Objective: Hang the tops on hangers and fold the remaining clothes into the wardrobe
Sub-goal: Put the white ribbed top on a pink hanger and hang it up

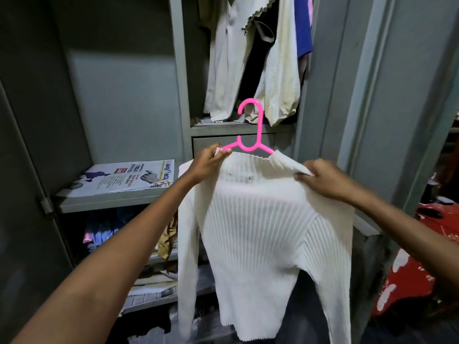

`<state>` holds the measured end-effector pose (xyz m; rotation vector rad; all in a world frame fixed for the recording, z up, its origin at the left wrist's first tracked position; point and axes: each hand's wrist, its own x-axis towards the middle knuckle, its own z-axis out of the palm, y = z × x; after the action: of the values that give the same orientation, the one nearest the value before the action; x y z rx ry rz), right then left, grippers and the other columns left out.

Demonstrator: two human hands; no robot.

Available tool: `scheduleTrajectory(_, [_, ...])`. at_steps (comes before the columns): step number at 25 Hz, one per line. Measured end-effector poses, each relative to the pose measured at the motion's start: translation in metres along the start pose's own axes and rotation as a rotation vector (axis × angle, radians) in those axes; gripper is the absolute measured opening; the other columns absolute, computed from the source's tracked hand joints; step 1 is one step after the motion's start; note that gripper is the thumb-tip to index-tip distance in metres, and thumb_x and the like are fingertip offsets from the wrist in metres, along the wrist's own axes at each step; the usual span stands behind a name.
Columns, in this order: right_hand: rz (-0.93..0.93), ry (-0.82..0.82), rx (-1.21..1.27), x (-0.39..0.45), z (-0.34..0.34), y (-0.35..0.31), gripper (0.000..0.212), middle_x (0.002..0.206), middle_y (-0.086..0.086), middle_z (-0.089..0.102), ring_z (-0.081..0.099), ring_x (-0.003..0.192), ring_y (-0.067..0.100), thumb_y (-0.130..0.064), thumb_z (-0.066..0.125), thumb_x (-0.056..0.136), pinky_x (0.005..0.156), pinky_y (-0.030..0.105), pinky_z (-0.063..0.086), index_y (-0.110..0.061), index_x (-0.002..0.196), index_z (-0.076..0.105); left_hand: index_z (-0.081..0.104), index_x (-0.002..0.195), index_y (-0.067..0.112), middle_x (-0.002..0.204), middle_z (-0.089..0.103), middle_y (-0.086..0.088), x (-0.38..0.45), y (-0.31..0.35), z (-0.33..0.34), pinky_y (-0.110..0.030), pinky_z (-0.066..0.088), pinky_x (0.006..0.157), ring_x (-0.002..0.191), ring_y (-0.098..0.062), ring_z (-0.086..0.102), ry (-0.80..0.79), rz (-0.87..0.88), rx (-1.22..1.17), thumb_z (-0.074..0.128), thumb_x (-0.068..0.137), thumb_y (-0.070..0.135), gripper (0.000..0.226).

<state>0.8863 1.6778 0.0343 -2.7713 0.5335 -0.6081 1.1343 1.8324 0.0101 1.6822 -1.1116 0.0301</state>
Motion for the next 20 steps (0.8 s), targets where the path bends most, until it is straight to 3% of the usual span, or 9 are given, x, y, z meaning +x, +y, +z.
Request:
scheduleTrajectory(2, [-0.059, 0.143, 0.021, 0.001, -0.002, -0.006, 0.013, 0.073, 0.003, 0.056, 0.052, 0.069, 0.021, -0.022, 0.062, 0.089, 0.060, 0.032, 0.036, -0.019, 0.079, 0.054, 0.036, 0.065, 0.022, 0.057, 0.031, 0.012, 0.011, 0.004, -0.005, -0.026, 0.021, 0.054, 0.050, 0.000, 0.029, -0.026, 0.030, 0.005, 0.054, 0.095, 0.025, 0.035])
scheduleTrajectory(4, [-0.083, 0.144, 0.059, 0.000, -0.017, -0.008, 0.007, 0.078, 0.003, 0.063, 0.054, 0.068, 0.019, -0.022, 0.066, 0.086, 0.062, 0.033, 0.040, -0.019, 0.088, 0.060, 0.033, 0.066, 0.022, 0.061, 0.029, 0.009, 0.024, 0.004, -0.007, -0.025, 0.020, 0.053, 0.054, -0.002, 0.027, -0.062, 0.061, 0.004, 0.053, 0.095, 0.027, 0.036])
scheduleTrajectory(8, [-0.090, 0.328, -0.200, -0.004, -0.031, -0.016, 0.021, 0.093, 0.013, 0.070, 0.063, 0.085, 0.032, -0.026, 0.055, 0.093, 0.073, 0.041, 0.050, -0.013, 0.105, 0.065, 0.041, 0.070, 0.018, 0.064, 0.031, 0.004, 0.051, 0.012, -0.010, -0.032, 0.020, 0.058, 0.061, -0.011, 0.029, -0.039, 0.129, -0.050, 0.055, 0.086, 0.044, 0.034])
scheduleTrajectory(10, [-0.049, 0.433, -0.278, 0.002, -0.039, -0.026, 0.024, 0.097, 0.016, 0.070, 0.062, 0.091, 0.035, -0.027, 0.053, 0.094, 0.073, 0.041, 0.049, -0.009, 0.106, 0.066, 0.051, 0.084, 0.011, 0.069, 0.042, 0.001, 0.066, 0.022, -0.012, -0.032, 0.030, 0.061, 0.066, -0.013, 0.039, -0.004, 0.199, 0.004, 0.057, 0.086, 0.043, 0.032])
scheduleTrajectory(12, [0.015, 0.467, -0.358, 0.010, -0.057, -0.037, 0.026, 0.098, 0.019, 0.068, 0.060, 0.093, 0.038, -0.027, 0.052, 0.094, 0.068, 0.036, 0.044, -0.006, 0.105, 0.066, 0.053, 0.109, 0.009, 0.096, 0.058, -0.007, 0.082, 0.030, -0.017, -0.038, 0.043, 0.077, 0.089, -0.020, 0.053, 0.007, 0.279, 0.124, 0.059, 0.090, 0.038, 0.036])
scheduleTrajectory(14, [0.054, 0.505, -0.400, 0.020, -0.080, -0.048, 0.026, 0.098, 0.024, 0.066, 0.059, 0.093, 0.041, -0.024, 0.053, 0.094, 0.067, 0.036, 0.040, -0.003, 0.102, 0.066, 0.045, 0.129, 0.007, 0.127, 0.052, -0.012, 0.095, 0.036, -0.027, -0.042, 0.041, 0.097, 0.117, -0.025, 0.048, 0.036, 0.302, 0.222, 0.055, 0.091, 0.040, 0.051])
scheduleTrajectory(18, [0.103, 0.568, -0.346, 0.048, -0.128, -0.071, 0.025, 0.084, 0.027, 0.062, 0.060, 0.087, 0.042, -0.020, 0.056, 0.092, 0.066, 0.036, 0.041, 0.003, 0.087, 0.065, 0.037, 0.137, 0.005, 0.140, 0.042, -0.014, 0.111, 0.035, -0.050, -0.043, 0.035, 0.106, 0.129, -0.031, 0.040, 0.193, 0.240, 0.306, 0.053, 0.093, 0.040, 0.059])
scheduleTrajectory(20, [0.091, 0.596, -0.355, 0.068, -0.154, -0.084, 0.025, 0.084, 0.028, 0.062, 0.060, 0.086, 0.041, -0.018, 0.058, 0.091, 0.068, 0.038, 0.043, 0.005, 0.089, 0.067, 0.034, 0.140, 0.005, 0.144, 0.038, -0.014, 0.117, 0.031, -0.062, -0.043, 0.033, 0.108, 0.131, -0.032, 0.037, 0.207, 0.200, 0.357, 0.055, 0.092, 0.038, 0.061])
